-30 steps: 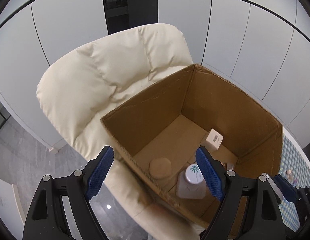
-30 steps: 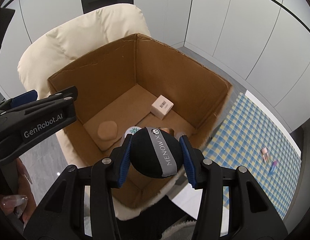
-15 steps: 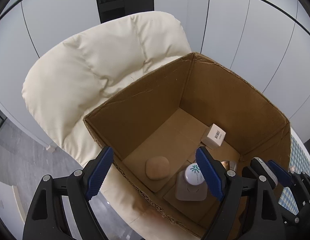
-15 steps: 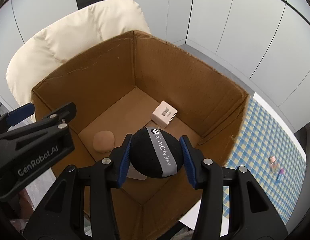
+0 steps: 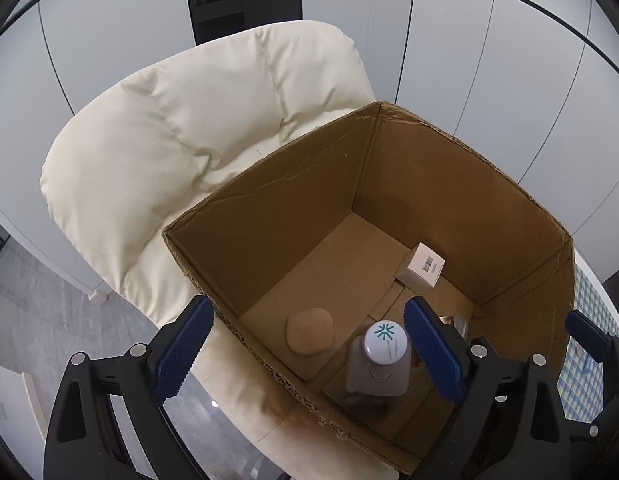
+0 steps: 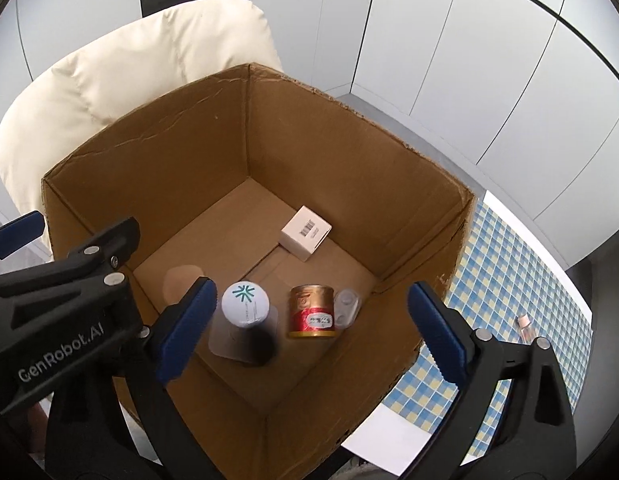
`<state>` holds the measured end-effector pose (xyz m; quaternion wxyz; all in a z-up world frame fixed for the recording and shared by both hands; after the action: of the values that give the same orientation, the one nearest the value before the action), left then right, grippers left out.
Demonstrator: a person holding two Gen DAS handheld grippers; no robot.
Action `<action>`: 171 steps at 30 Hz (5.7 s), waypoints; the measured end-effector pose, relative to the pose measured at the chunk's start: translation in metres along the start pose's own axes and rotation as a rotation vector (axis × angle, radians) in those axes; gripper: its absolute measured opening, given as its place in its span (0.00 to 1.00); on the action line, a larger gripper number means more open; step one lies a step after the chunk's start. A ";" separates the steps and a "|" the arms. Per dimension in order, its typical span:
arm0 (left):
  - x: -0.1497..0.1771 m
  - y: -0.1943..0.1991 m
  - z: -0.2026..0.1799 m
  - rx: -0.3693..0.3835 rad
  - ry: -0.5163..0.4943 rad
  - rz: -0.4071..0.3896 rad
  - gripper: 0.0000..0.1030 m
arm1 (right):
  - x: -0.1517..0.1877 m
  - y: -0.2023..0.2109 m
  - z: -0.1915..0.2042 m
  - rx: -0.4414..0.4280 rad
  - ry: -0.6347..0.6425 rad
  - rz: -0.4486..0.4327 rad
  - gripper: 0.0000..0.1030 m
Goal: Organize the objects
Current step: 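Lower both tools into the box and open them, releasing case and bottle, then withdraw both open tools from the box, then move both open tools over the checked table toward the pink items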
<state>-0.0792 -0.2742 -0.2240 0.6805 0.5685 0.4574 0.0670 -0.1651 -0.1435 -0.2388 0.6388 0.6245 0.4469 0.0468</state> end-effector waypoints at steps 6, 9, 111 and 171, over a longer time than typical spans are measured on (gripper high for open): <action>-0.001 0.001 0.003 -0.003 0.013 0.002 0.94 | 0.002 0.004 -0.002 -0.004 -0.004 0.000 0.95; 0.000 0.003 0.002 -0.002 0.013 0.003 0.94 | 0.002 0.005 -0.004 -0.008 -0.010 -0.001 0.95; 0.163 0.152 -0.001 0.103 -0.143 0.051 0.94 | 0.195 0.183 0.000 -0.067 -0.135 0.011 0.95; 0.256 0.128 -0.241 0.227 -0.565 0.080 0.94 | 0.338 0.159 -0.203 0.115 -0.585 0.144 0.95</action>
<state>-0.0463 0.0985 -0.2415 0.7098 0.6545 0.2319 -0.1186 -0.0116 0.2530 -0.2419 0.6992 0.6765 0.2004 -0.1154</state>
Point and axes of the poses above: each gripper's, at about its wrist camera, not at the fingertips, and y roughly against the way its jaws point, z to its left, x to its underside, the point moved 9 cm from there along -y, roughly the way its jaws point, and after that the axes turned 8 degrees about y, right-handed, at the moved point
